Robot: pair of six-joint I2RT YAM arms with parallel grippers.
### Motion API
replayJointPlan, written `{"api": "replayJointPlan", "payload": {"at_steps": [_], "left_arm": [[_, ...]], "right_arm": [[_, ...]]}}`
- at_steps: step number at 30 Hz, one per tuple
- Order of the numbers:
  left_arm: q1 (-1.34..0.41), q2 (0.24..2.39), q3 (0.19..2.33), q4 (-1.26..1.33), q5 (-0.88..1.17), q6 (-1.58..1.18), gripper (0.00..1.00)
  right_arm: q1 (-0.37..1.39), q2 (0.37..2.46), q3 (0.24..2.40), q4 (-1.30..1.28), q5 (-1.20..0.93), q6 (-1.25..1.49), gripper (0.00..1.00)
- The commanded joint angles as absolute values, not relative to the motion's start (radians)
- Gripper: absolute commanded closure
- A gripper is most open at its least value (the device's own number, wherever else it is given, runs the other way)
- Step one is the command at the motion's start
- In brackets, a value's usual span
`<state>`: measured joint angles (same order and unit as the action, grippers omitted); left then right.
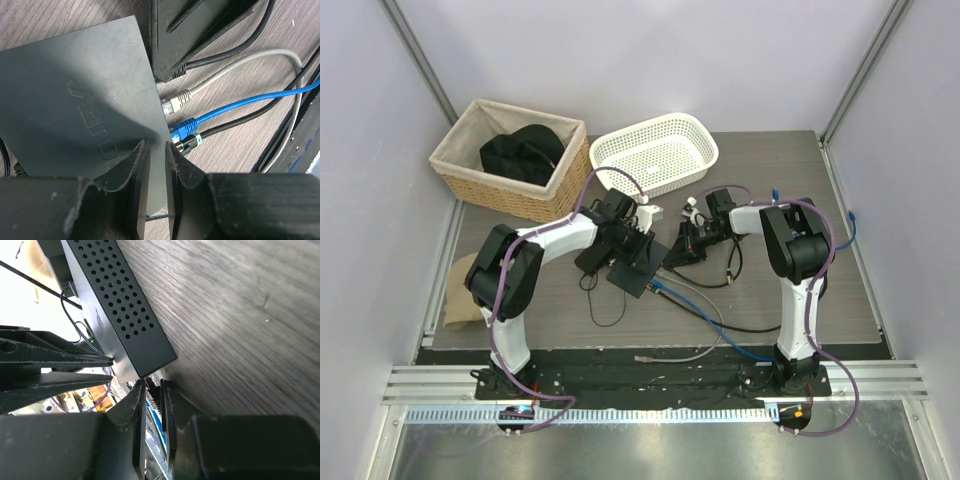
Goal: Pull the plug from the switch port
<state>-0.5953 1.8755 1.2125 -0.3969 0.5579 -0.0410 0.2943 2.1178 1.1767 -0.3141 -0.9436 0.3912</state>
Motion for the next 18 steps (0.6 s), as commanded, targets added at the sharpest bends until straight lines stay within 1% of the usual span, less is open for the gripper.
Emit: {"api": "replayJointPlan", "payload": {"at_steps": [1,5,9,11,18], "left_arm": [[-0.601,1.936,1.187,-0.445,0.474,-0.003,0.76],[-0.601,1.936,1.186,-0.446,0.469,-0.003,0.76],[-0.601,1.94,1.187,-0.445,0.472,-0.005,0.76],[-0.601,1.942,1.193,-0.446,0.468,-0.003,0.77],[-0.601,1.944,1.2,-0.451,0.469,-0.003,0.77]], "right_arm": [[0.313,2.235,1.075,-0.293,-0.476,0.287,0.99],[0.299,2.223,1.117,-0.302,-0.476,0.296,0.99],[0.31,2.172,0.998,-0.288,-0.494,0.304,0.99],[0.31,2.177,0.991,-0.294,-0.486,0.284,0.99],[0.29,2.233,1.167,-0.344,-0.488,0.288,0.99]]}}
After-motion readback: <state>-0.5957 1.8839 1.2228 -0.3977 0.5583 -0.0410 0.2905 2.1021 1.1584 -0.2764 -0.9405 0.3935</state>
